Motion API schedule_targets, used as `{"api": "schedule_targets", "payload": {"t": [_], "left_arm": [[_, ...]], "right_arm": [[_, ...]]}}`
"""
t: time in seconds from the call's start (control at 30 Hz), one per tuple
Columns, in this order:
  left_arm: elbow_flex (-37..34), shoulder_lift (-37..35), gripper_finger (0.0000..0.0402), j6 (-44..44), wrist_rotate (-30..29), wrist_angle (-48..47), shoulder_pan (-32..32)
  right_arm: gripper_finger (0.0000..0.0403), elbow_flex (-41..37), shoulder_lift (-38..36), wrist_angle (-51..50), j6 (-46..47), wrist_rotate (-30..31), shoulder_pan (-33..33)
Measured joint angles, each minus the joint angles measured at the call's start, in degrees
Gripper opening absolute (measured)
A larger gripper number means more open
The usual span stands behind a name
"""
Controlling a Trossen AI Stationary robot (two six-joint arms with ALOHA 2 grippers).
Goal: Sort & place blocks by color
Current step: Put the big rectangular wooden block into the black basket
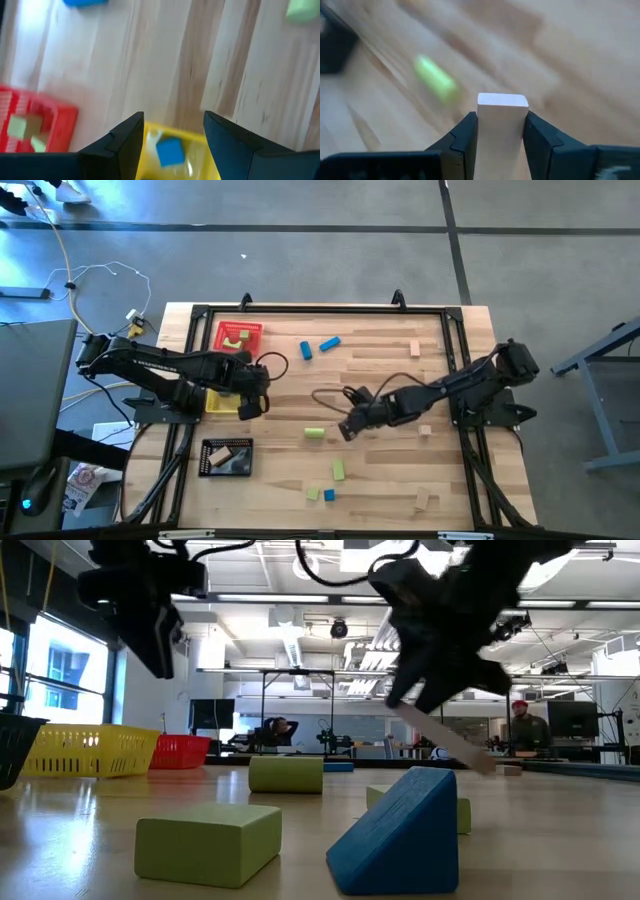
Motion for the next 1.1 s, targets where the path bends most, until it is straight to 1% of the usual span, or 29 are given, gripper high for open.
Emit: {"api": "schedule_targets", "payload": {"t": [0.13,0.4,0.5,0.6,0.9,1.1], "left_arm": [[0.0,0.0,0.0193,2.6,-0.7,5.9,0.0],[0.0,0.0,0.0193,4.8,-0.7,16.2,0.0],[0.0,0.0,0.0193,5.2,-0.7,19.8,0.0],[0.0,0.0,0.0193,5.3,0.5,22.9,0.0],[0.0,0.0,0.0193,6.7,7.9,30.7,0.0],[0.0,0.0,0.0193,6.7,11.3,36.3,0.0]], "right_arm": [[0.0102,0.0,-0.1,7.8,-7.9,3.1,-2.4],[0.0103,0.1,-0.1,24.9,-25.8,3.6,-5.7],[0.0103,0.1,-0.2,29.9,-32.8,1.9,-6.5],[0.0103,0.1,-0.2,33.8,-37.6,-0.1,-7.6],[0.0103,0.1,-0.2,41.4,-48.3,-6.8,-9.8],[0.0103,0.1,-0.2,46.5,-57.4,-8.9,-9.9]]}}
